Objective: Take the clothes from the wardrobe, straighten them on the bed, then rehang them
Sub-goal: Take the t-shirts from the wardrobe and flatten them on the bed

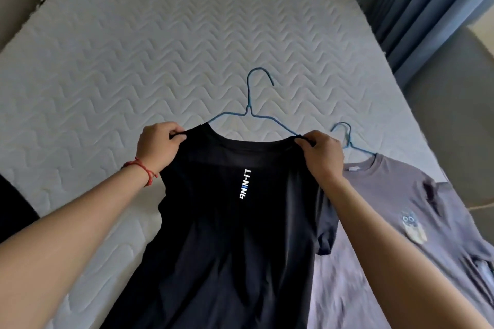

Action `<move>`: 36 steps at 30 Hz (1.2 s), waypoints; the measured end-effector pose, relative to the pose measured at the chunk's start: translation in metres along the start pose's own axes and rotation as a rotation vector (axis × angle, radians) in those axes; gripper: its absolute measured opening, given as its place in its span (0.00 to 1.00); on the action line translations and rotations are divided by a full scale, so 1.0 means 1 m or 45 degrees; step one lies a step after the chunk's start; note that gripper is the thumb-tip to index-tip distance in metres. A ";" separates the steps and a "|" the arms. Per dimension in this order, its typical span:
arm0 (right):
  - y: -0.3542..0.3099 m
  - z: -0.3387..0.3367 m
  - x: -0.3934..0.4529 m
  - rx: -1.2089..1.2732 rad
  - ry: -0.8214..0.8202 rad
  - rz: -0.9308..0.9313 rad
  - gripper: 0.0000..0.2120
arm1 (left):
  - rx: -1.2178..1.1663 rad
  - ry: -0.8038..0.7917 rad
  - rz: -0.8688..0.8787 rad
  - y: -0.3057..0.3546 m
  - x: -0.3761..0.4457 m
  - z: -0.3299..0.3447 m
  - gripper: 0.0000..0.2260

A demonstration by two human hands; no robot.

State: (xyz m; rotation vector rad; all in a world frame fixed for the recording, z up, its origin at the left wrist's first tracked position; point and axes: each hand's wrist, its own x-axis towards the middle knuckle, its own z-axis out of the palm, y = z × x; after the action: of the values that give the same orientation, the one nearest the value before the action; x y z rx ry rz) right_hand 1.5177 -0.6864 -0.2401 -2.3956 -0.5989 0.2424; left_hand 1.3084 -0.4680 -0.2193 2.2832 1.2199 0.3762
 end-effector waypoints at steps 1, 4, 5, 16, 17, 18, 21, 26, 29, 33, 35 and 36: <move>0.004 0.013 0.010 -0.028 0.000 0.000 0.11 | 0.017 0.022 0.004 -0.005 0.009 0.010 0.07; 0.013 0.054 0.036 -0.110 -0.036 -0.045 0.14 | 0.157 0.127 0.110 -0.020 0.030 0.044 0.10; 0.018 0.068 0.041 -0.119 -0.071 -0.055 0.16 | 0.210 0.139 0.111 -0.026 0.032 0.056 0.12; 0.164 0.082 -0.022 -0.078 -0.194 0.168 0.14 | 0.342 -0.340 0.239 -0.083 -0.117 0.187 0.21; 0.177 0.080 -0.024 -0.130 -0.171 0.209 0.15 | 0.380 -0.374 0.236 -0.087 -0.129 0.195 0.23; 0.188 0.079 -0.027 -0.175 -0.162 0.254 0.15 | 0.418 -0.407 0.224 -0.091 -0.139 0.202 0.24; 0.213 0.080 -0.033 -0.226 -0.229 0.359 0.17 | 0.505 -0.497 0.175 -0.106 -0.166 0.219 0.25; 0.224 0.089 -0.039 -0.238 -0.347 0.345 0.21 | 0.583 -0.536 0.156 -0.115 -0.178 0.232 0.25; 0.223 0.094 -0.040 -0.168 -0.438 0.373 0.15 | 0.543 -0.510 0.117 -0.114 -0.179 0.235 0.25; 0.223 0.069 -0.035 -0.206 0.032 0.586 0.16 | 0.478 -0.543 0.074 -0.109 -0.176 0.232 0.25; 0.234 0.052 -0.032 -0.196 0.180 0.783 0.19 | 0.475 -0.536 0.095 -0.108 -0.174 0.229 0.25; 0.241 0.048 -0.033 -0.188 0.176 0.841 0.20 | 0.474 -0.518 0.099 -0.108 -0.175 0.228 0.24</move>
State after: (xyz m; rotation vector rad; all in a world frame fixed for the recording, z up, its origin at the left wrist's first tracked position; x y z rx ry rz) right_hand 1.5599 -0.8409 -0.4291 -2.6573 0.2652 0.3137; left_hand 1.2438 -0.6348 -0.4682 2.5527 1.0566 -0.3061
